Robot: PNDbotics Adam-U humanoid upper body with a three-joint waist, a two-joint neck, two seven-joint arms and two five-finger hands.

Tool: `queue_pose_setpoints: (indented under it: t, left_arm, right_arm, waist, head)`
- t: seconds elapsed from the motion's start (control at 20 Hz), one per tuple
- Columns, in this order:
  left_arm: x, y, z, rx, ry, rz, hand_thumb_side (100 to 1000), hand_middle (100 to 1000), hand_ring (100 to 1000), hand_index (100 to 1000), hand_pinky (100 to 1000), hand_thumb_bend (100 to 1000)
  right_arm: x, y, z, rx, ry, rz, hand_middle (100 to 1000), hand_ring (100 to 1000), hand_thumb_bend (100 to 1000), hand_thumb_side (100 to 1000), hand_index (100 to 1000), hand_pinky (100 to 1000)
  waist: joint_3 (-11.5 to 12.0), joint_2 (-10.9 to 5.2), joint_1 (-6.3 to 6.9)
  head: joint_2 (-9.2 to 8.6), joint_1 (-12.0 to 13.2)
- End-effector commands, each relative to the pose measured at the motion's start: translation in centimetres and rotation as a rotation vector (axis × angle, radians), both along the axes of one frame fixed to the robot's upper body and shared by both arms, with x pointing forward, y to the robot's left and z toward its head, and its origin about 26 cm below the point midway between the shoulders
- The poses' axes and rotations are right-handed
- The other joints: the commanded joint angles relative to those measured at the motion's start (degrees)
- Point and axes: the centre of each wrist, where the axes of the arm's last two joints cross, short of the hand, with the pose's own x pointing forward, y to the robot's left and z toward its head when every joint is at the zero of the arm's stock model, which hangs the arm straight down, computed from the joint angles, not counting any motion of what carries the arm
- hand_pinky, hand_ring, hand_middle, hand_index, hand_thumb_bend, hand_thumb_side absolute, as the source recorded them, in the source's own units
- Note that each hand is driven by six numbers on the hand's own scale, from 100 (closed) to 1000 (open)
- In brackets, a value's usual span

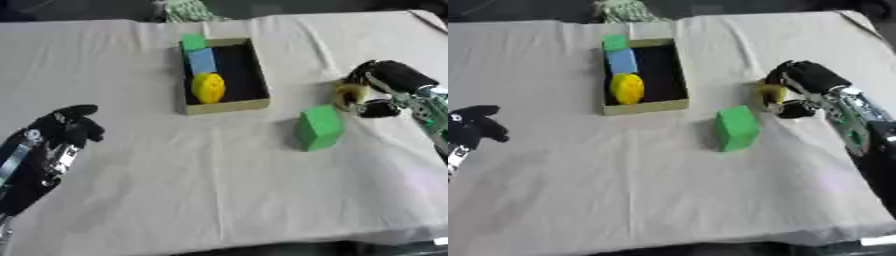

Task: Pick up objects on the table and place them in the box.

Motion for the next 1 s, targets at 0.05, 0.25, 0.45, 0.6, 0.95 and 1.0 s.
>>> queue_pose_setpoints:
  t: [0.05,0.25,0.45,0.6,0.95,1.0]
  left_arm:
    - [-0.1,0.1,0.7,0.0,-0.022,-0.003,789,620,656,876,828,100]
    - [-0.1,0.0,0.7,0.0,-0.023,-0.007,787,621,656,876,829,100]
    - [-0.2,0.0,0.6,0.001,-0.018,-0.014,790,621,656,876,829,100]
    - [-0.2,-0.3,0.6,-0.003,-0.013,-0.028,791,620,656,877,829,100]
    - [-0.1,-1.1,0.7,-0.028,-0.008,-0.067,791,617,656,877,830,100]
    - [-0.1,-1.2,0.8,-0.032,-0.006,-0.074,793,616,656,877,830,100]
  right_arm:
    - [-0.2,-0.2,3.3,0.025,-0.115,0.026,187,552,100,172,344,664]
    - [-0.6,1.0,6.6,0.107,-0.174,0.105,176,544,100,121,334,666]
    - [-0.4,2.7,9.7,0.162,-0.191,0.183,179,544,100,107,337,669]
    - [0.5,4.2,11.2,0.163,-0.189,0.231,182,547,100,108,341,671]
    - [2.9,6.4,10.7,0.144,-0.124,0.265,193,570,100,123,353,676]
    - [3.5,6.7,10.3,0.14,-0.107,0.266,196,578,100,127,357,678]
  waist:
    - [-0.1,-0.78,-0.03]
    - [-0.1,-0.87,-0.01]
    - [0.3,-1.08,0.02]
    - [1.0,-1.3,0.15]
    - [3.6,-1.58,0.85]
    - [4.1,-1.59,0.97]
  head:
    - [-0.61,-0.3]
    - [-0.68,-0.5]
    - [-0.56,-1.1]
    - [-0.63,-2.0]
    - [-1.09,-5.1]
    - [-1.2,-5.7]
